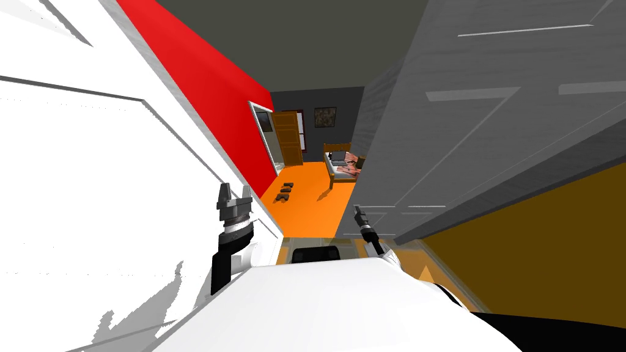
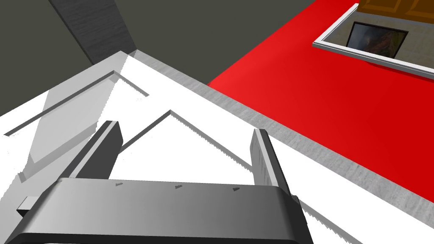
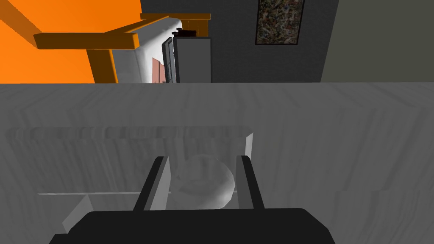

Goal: Pull the door open

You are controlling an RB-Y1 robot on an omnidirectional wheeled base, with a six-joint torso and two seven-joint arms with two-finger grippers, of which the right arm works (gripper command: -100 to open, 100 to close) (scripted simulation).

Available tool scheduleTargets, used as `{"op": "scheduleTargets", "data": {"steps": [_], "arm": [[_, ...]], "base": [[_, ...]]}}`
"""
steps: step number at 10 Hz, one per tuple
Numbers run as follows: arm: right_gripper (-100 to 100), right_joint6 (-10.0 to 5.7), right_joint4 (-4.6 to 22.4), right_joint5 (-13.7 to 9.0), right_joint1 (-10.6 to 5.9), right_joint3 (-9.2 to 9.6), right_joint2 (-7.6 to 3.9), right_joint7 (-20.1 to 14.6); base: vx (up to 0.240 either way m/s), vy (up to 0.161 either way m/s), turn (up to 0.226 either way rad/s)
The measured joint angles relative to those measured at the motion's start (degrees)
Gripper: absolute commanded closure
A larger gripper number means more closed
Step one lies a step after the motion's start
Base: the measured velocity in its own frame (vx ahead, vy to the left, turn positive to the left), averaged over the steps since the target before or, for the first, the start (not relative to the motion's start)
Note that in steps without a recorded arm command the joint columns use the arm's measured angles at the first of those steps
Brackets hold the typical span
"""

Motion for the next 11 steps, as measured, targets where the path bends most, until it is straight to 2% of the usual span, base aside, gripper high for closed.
{"op": "scheduleTargets", "data": {"steps": [2,5,7,9,10,11], "arm": [[100,-0.85,0.0,0.58,0.15,0.47,-0.78,-1.02],[100,-1.94,-0.9,2.04,1.58,1.82,-1.82,-3.16],[100,-3.54,-0.01,3.0,2.02,2.62,-2.92,-4.72],[100,-4.39,-0.29,3.9,2.77,3.42,-3.71,-6.17],[100,-4.45,-0.14,4.01,2.93,3.55,-3.66,-6.3],[100,-5.06,-0.61,4.51,3.64,3.67,-4.08,-6.81]], "base": [[-0.154,-0.058,0.087],[-0.195,-0.044,0.088],[-0.2,-0.053,0.079],[-0.14,-0.041,0.042],[-0.151,-0.048,0.107],[-0.176,-0.066,0.105]]}}
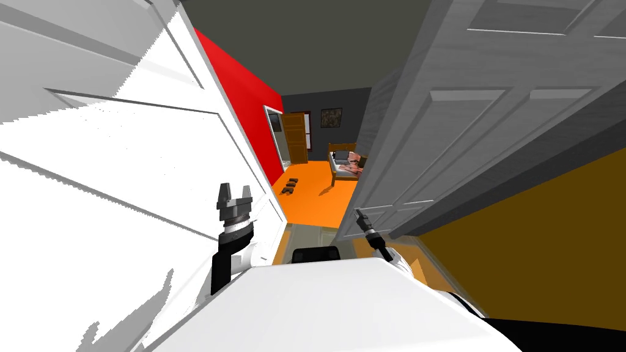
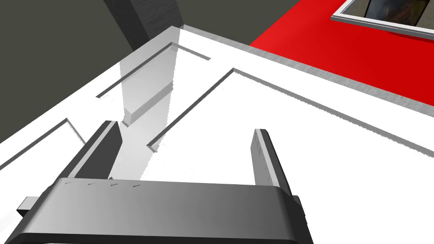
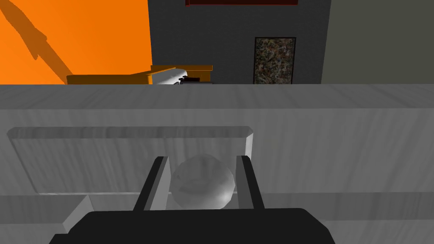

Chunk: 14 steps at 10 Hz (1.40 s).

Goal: Pull the door open

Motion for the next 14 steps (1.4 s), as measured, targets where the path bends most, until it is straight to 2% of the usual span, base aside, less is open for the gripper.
{"op": "scheduleTargets", "data": {"steps": [2,4,5,6,7,8,10,14], "arm": [[100,-2.82,1.13,0.98,0.54,0.31,-1.06,-1.21],[100,-4.53,-0.49,2.2,2.76,0.79,-1.89,-2.73],[100,-5.34,-0.15,2.61,3.21,0.96,-2.21,-3.18],[100,-6.48,0.59,3.06,3.32,1.05,-2.67,-3.6],[100,-8.45,2.54,3.44,2.87,1.06,-3.25,-3.86],[100,-8.91,1.93,3.74,3.6,1.2,-3.37,-4.2],[100,-9.35,1.97,3.99,4.02,1.18,-3.56,-4.42],[100,-11.62,2.88,4.87,4.28,0.93,-4.57,-5.23]], "base": [[-0.188,-0.081,0.096],[-0.153,-0.059,0.052],[-0.146,-0.049,0.063],[-0.164,-0.063,0.089],[-0.104,-0.056,0.022],[-0.038,-0.017,-0.002],[-0.152,-0.068,0.179],[-0.199,-0.089,0.15]]}}
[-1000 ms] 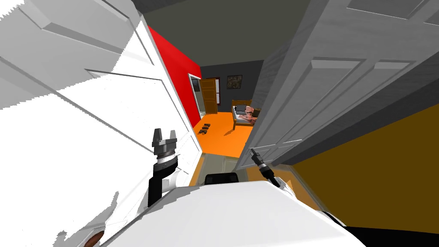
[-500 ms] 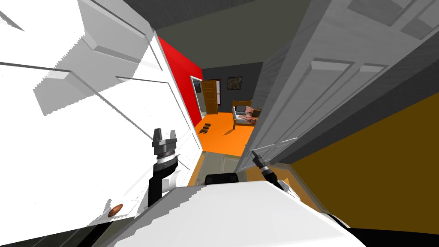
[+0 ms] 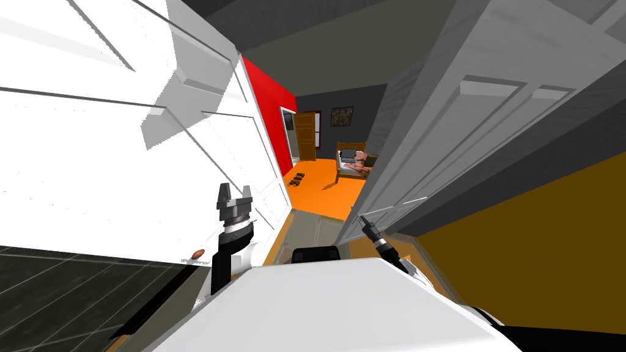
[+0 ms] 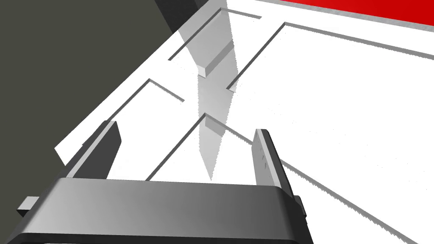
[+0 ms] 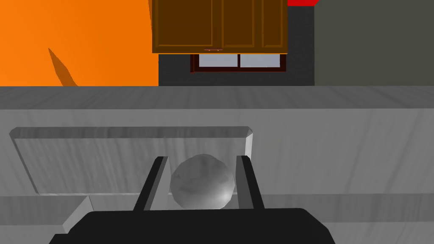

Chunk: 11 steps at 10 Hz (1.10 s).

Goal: Pull the door open

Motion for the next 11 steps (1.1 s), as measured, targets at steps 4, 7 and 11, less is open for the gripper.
{"op": "scheduleTargets", "data": {"steps": [4,7,11], "arm": [[100,-3.01,1.23,1.12,1.06,-0.11,-0.78,-0.72],[100,-3.72,2.14,2.14,0.86,-0.84,-0.7,-0.95],[100,-2.43,0.65,5.5,0.3,-4.17,0.65,-1.82]], "base": [[-0.209,-0.104,0.152],[-0.176,-0.079,0.162],[-0.24,-0.108,0.182]]}}
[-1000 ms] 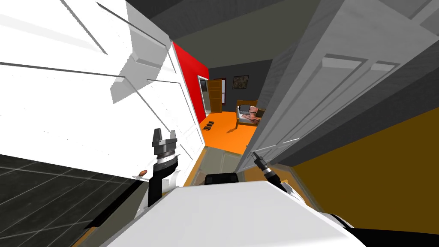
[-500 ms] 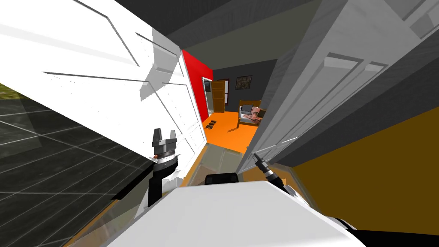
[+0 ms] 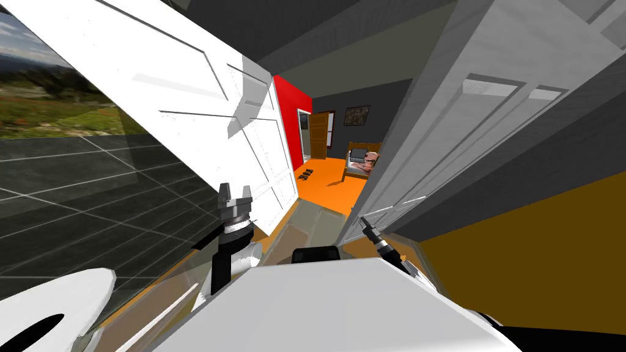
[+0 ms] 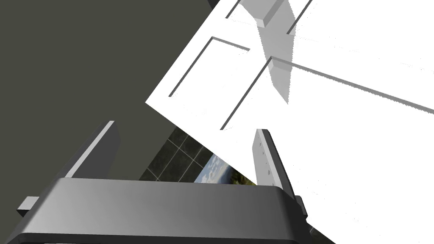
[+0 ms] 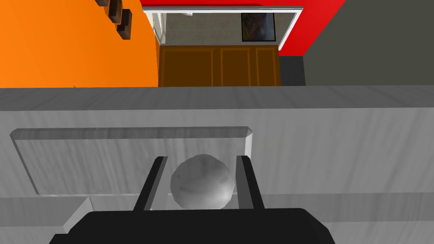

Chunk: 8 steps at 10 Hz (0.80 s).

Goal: Pull the door open

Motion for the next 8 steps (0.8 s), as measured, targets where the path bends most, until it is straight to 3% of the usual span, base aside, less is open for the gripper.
{"op": "scheduleTargets", "data": {"steps": [6,8], "arm": [[100,1.99,-2.72,4.75,0.07,-4.21,2.17,-1.41],[100,2.21,-2.76,5.49,-0.06,-4.84,2.5,-1.5]], "base": [[-0.198,-0.096,0.155],[-0.104,-0.045,0.109]]}}
